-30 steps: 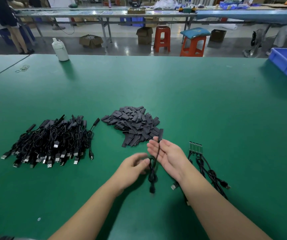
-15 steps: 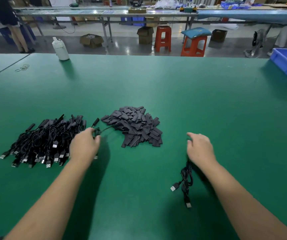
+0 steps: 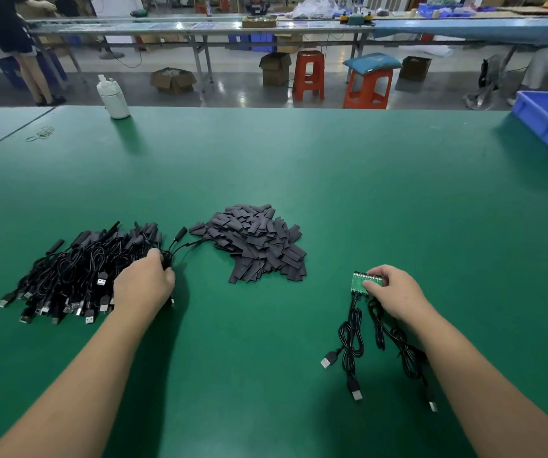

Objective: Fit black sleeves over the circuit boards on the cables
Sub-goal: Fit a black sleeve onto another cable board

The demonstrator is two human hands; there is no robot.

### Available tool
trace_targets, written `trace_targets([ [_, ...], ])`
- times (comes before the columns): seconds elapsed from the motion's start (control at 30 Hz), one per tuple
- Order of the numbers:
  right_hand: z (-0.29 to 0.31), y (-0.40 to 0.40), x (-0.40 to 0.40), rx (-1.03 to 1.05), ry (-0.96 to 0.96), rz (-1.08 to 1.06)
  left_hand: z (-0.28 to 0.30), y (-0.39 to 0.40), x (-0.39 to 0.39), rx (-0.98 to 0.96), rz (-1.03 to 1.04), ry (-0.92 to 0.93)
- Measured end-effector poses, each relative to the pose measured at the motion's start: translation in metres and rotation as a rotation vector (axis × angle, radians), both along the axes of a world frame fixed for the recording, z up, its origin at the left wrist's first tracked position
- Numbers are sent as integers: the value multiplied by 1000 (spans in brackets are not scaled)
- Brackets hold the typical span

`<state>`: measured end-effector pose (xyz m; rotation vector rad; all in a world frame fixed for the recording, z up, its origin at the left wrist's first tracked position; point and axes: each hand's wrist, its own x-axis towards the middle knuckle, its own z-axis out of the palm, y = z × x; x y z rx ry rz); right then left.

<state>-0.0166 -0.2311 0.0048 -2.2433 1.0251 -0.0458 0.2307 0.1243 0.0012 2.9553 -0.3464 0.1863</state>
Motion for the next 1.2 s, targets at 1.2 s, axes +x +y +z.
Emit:
trace_targets([
  [1.2,11,27,5,41,-238,32,9,-209,-165,-489,-457,536],
])
